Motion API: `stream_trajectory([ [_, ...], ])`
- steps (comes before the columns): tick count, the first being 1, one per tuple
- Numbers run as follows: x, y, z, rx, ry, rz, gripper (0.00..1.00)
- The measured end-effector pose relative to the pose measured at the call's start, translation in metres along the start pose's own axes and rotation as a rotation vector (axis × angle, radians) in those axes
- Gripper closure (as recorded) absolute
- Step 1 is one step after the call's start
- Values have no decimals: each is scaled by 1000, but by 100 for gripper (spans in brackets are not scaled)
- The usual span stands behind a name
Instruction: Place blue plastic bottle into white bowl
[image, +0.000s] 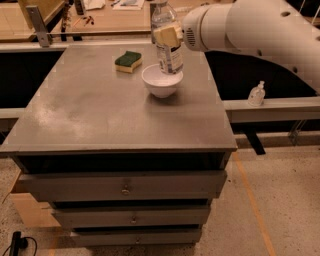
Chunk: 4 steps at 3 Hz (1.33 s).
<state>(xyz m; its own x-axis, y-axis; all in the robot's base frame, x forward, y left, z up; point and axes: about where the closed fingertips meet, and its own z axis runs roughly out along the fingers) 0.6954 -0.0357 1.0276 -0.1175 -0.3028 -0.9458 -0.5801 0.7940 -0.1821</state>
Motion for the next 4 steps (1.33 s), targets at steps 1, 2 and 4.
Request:
stream_trajectory([
  [1,8,-3,10,13,-21,1,100],
  [2,18,-7,15,29,-30,5,100],
  [4,36,-3,37,15,-39,46,100],
])
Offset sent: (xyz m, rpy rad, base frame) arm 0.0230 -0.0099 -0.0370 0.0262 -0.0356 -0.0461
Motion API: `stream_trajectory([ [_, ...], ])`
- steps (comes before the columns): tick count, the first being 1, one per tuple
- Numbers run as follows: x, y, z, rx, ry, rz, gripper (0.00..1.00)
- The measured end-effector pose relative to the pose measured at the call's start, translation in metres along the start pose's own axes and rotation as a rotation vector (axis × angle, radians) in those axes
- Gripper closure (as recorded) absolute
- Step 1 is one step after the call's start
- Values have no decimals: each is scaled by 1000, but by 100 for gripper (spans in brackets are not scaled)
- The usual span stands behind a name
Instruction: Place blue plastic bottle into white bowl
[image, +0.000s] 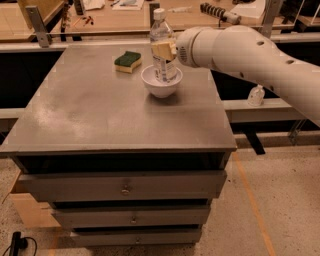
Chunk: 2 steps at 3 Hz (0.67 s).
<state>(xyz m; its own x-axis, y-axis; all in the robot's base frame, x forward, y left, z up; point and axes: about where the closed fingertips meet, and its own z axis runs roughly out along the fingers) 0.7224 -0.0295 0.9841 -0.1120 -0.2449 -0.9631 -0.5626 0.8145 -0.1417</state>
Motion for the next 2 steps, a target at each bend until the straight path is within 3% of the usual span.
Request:
stream_trajectory([
  [2,24,13,11,-12,20,53,58],
])
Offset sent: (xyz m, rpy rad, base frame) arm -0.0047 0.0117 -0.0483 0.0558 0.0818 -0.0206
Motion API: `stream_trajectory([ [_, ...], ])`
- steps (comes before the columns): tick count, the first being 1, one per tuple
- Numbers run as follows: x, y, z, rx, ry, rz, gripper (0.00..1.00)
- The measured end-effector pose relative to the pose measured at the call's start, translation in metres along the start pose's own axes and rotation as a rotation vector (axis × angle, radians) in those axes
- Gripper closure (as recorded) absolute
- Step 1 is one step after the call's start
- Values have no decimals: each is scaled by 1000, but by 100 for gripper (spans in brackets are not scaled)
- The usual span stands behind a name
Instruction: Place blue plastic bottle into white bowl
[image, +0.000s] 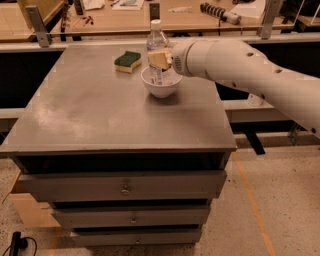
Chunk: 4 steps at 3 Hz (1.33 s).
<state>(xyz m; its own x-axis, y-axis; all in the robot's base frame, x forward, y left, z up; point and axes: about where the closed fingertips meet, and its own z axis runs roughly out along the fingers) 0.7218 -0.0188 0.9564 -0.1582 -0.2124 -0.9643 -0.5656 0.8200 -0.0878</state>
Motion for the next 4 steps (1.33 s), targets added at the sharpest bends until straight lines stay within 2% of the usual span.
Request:
stream_trajectory([
  [2,16,3,-6,18,11,25,12],
  [3,17,2,-9,21,13,20,0],
  [4,13,2,-13,22,16,5,0],
])
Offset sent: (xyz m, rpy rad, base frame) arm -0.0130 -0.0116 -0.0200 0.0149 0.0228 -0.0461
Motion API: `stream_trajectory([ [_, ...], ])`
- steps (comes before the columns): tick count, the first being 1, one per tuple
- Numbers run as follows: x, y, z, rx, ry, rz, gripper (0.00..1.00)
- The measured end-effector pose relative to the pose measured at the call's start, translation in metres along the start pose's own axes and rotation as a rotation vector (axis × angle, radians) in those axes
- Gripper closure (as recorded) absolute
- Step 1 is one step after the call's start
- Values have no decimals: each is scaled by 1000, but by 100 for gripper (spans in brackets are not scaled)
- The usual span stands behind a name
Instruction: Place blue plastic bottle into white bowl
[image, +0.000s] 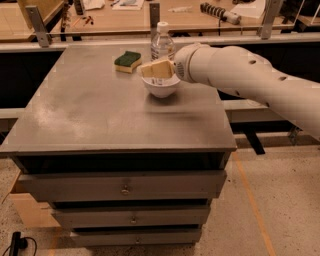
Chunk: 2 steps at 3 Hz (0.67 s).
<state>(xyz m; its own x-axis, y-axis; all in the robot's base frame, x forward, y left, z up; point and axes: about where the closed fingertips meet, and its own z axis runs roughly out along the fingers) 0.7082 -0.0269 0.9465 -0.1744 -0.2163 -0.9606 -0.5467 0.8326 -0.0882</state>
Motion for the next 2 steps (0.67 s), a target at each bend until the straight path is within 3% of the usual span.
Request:
stream_trajectory([
  [1,1,1,-18,-4,1,0,0],
  [2,6,-1,-64,16,24,-19,0],
])
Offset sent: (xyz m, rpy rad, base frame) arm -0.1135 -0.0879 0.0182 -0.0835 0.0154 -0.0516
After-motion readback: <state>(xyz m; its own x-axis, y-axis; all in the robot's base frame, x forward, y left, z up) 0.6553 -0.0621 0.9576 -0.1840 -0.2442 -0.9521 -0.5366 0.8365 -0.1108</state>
